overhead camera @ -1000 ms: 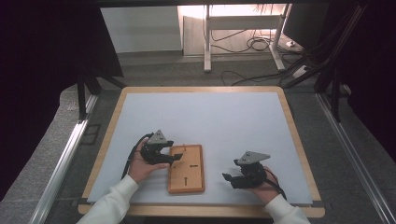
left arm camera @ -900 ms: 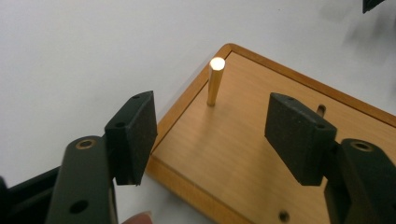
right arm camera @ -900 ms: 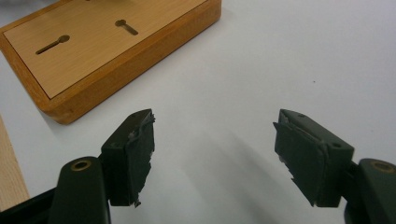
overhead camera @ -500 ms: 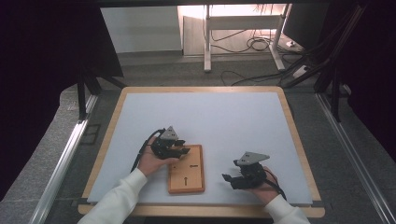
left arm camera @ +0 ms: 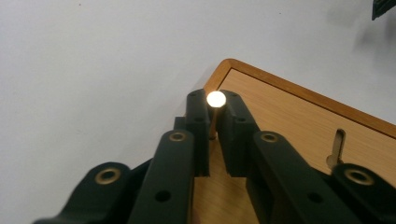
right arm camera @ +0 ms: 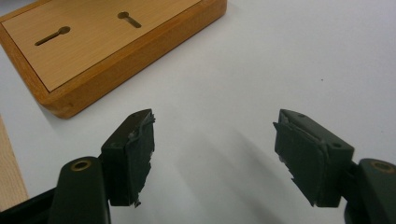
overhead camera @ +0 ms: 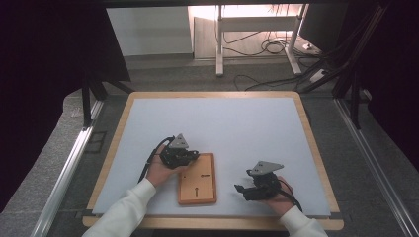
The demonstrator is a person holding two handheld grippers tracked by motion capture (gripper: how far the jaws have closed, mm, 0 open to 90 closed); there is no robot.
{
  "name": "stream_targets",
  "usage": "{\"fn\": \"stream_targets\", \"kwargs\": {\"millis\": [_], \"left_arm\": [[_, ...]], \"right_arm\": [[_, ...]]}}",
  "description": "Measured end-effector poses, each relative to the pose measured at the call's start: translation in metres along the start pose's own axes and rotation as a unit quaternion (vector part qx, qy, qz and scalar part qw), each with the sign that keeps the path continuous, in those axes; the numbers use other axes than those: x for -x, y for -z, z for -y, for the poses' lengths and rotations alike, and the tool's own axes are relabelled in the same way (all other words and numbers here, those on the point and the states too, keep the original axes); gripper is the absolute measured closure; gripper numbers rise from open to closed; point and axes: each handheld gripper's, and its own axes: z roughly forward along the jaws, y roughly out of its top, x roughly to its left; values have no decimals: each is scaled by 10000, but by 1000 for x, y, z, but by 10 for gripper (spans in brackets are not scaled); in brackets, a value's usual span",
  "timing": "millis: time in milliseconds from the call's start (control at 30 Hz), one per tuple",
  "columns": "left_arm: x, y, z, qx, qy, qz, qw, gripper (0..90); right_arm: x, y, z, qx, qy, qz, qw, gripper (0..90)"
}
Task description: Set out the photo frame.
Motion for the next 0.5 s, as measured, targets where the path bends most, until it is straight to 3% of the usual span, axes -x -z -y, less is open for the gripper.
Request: {"fn": "stream_targets", "kwargs": {"millis": [500], "left_arm": [[-7,0,-3,-107,213,248,9994,848]], "right_arm": [[-6,2,-5,218,191,-52,9996,291]]}}
